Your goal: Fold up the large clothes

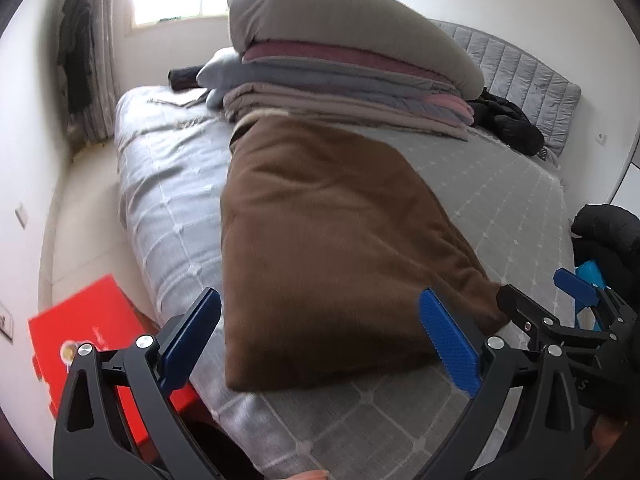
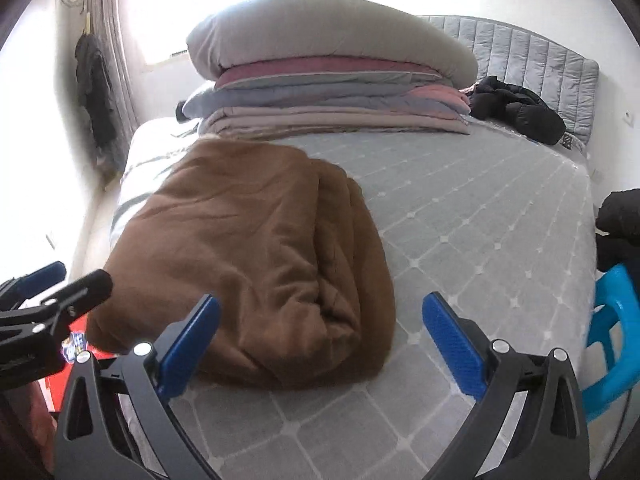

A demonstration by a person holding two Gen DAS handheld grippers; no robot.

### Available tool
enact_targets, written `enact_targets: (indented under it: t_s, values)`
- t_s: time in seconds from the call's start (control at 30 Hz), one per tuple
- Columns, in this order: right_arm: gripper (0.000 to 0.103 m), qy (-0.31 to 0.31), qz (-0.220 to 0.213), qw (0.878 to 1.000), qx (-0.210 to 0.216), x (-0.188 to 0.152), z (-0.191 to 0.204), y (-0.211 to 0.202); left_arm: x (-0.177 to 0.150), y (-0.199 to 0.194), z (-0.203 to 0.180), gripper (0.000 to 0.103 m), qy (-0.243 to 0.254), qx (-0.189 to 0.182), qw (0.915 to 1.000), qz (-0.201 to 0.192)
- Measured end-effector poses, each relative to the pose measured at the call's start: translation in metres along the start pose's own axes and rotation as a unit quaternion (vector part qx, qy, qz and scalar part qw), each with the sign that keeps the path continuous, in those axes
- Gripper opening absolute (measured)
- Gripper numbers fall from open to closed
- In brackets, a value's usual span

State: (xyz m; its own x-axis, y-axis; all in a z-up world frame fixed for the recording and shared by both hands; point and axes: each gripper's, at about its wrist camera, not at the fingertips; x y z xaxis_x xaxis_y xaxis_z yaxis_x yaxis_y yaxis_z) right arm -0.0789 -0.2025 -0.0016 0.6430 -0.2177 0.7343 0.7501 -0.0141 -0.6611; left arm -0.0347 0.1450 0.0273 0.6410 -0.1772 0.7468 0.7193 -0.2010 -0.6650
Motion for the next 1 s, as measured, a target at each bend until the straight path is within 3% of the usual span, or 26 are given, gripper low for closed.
enact_targets:
  t_s: [0.33, 0.53, 1.0]
  values:
    - [0.097, -0.017, 0.013, 0.998, -0.051, -0.010, -0.003, -0.011, -0.024, -0.002, -0.006, 0.096, 0.000, 0.047, 0.9979, 0.043]
    - [0.097, -0.016, 0.057, 0.997, -0.040, -0.017, -0.008, -0.006, -0.036, -0.002, 0.001, 0.096, -0.020, 0.046, 0.9961, 0.073]
    - [0.097, -0.034, 0.080, 0.996, -0.024, -0.024, 0.006, -0.009, -0.041, -0.011, -0.003, 0.096, -0.013, 0.044, 0.9960, 0.077]
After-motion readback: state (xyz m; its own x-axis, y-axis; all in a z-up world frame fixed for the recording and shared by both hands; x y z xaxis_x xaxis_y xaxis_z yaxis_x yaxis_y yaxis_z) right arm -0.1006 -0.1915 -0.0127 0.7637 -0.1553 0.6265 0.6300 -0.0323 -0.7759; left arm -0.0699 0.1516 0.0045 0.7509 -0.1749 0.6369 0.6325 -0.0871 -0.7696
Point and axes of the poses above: each gripper's, at about its wrist camera, not at the fingertips, and y roughly the way its jaws point, z to its left, x to its top, and after that the axes turned 10 degrees about y, right-handed
